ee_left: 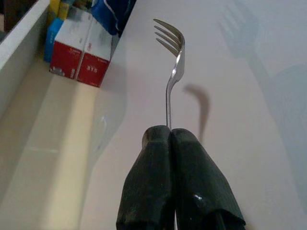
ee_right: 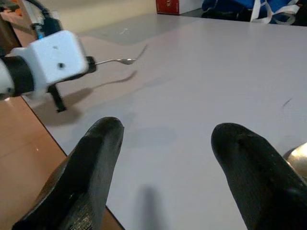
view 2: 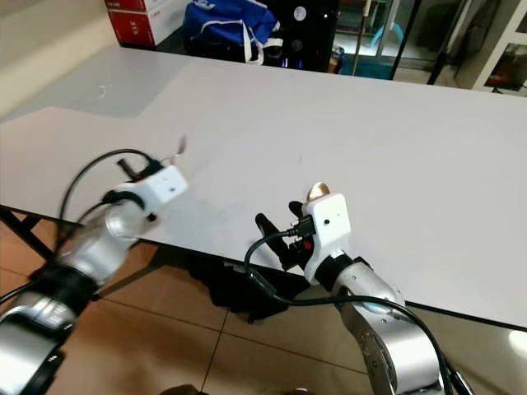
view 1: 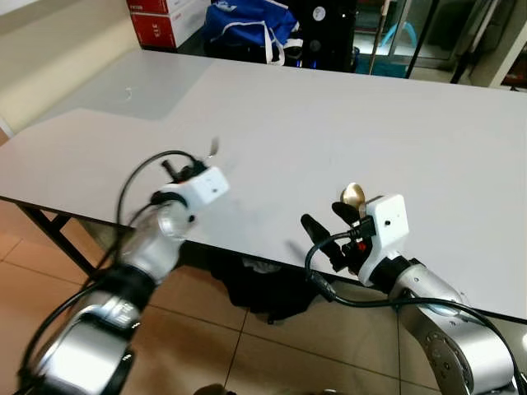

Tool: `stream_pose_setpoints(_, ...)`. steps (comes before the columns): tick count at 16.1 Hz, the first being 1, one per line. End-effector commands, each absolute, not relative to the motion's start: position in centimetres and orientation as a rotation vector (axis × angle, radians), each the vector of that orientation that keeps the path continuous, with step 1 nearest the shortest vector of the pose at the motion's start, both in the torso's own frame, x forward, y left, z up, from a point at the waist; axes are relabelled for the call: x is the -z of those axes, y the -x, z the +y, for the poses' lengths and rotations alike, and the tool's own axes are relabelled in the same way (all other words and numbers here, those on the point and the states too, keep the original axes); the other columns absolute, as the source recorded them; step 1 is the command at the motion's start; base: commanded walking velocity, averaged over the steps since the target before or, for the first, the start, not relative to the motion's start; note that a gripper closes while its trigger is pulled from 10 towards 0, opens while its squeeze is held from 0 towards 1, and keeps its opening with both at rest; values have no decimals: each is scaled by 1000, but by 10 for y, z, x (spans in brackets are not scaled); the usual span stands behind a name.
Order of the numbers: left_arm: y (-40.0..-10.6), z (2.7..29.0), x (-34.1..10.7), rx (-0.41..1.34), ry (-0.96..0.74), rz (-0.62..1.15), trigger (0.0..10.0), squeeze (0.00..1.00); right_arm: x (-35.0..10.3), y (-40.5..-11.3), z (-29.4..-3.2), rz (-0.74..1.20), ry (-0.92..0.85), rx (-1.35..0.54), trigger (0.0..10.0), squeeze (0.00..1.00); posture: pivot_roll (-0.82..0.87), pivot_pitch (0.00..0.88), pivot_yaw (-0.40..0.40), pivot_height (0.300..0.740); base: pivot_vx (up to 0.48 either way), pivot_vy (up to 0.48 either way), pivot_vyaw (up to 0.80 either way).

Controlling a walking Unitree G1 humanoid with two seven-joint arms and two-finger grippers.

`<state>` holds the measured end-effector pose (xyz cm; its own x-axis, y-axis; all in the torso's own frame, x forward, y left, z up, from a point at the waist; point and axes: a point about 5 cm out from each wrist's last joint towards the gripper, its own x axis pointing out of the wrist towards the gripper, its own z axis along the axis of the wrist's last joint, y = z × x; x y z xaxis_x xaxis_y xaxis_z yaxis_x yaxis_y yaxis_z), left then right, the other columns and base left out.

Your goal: Setting the table

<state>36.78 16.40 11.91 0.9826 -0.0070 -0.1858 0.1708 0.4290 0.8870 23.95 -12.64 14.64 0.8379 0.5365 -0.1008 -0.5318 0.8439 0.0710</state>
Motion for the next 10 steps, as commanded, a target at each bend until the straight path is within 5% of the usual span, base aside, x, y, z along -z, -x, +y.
stream_pose_setpoints(1,-372,157,-122,98,-1139,121,10000,0,-150,-238,-125,112,-30,-583,10000,0,-59,70,45,740,0,0,0)
stream_pose_setpoints(10,-377,152,-117,87,-972,195,10000,0,-153,-237,-128,103,24,-601,10000,0,-62,70,48,740,0,0,0)
